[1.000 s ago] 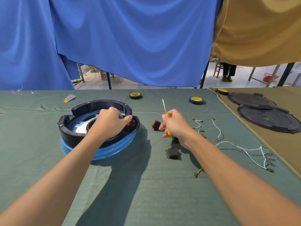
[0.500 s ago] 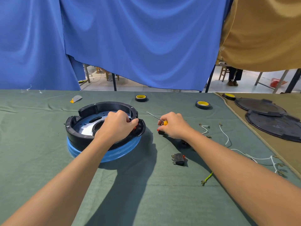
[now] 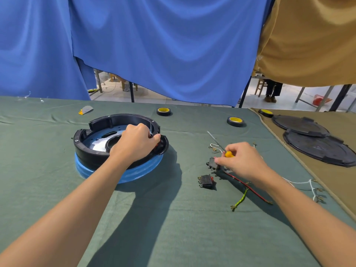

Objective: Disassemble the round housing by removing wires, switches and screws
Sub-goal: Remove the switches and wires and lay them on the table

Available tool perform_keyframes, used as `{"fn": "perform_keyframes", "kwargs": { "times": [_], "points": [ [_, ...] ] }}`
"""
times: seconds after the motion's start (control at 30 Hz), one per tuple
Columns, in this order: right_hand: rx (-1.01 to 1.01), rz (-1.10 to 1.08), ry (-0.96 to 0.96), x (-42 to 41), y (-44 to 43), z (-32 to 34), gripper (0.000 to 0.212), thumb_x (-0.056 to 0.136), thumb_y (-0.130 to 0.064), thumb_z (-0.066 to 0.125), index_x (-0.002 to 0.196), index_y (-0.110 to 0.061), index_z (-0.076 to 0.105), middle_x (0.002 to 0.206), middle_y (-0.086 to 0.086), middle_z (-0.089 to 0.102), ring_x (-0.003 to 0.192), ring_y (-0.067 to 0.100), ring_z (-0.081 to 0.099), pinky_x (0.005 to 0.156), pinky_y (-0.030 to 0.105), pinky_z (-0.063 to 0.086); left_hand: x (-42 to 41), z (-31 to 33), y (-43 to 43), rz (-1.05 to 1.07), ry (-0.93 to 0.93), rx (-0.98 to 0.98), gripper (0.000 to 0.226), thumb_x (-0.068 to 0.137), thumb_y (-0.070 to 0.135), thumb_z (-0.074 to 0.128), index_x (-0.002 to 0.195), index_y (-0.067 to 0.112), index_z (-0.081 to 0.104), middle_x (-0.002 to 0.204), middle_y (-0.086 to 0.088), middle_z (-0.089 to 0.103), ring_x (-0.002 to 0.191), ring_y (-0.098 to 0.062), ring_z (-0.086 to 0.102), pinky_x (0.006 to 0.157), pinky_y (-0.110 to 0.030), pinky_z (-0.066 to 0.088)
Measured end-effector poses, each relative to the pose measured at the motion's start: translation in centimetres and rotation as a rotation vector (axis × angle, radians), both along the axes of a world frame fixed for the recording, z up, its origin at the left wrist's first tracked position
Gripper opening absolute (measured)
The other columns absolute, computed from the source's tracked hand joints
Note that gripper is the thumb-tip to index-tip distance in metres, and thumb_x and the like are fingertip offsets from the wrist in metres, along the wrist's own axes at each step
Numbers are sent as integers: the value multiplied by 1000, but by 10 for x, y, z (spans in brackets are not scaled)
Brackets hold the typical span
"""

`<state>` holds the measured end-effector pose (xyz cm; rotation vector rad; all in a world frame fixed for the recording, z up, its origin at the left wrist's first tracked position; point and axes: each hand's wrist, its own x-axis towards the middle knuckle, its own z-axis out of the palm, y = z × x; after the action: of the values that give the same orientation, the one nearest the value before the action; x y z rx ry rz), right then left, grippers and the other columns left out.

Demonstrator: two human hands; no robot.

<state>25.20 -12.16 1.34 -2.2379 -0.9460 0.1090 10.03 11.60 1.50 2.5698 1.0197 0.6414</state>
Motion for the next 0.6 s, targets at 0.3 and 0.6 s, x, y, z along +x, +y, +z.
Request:
{"fn": "perform_keyframes", "kwargs": {
  "times": [0.3,0.6],
  "points": [
    [-220,5,-95,-11,-21,-12,34,79,-32,69,60,-10,51,65,7,65,77,24,60,66,31,48,-3,2,-5,-15,37,10,49,95,48,52,81,3,67,69,-11,60,65,-29,57,59,-36,48],
    [-61,71,-28,3,-30,9,11,77,-22,77,80,-28,69,83,-12,69,83,8,60,66,15,40,-3,3,-4,-13,40,16,49,95,48,52,80,4,68,70,-12,61,67,-28,57,60,-37,48]
  ]
}}
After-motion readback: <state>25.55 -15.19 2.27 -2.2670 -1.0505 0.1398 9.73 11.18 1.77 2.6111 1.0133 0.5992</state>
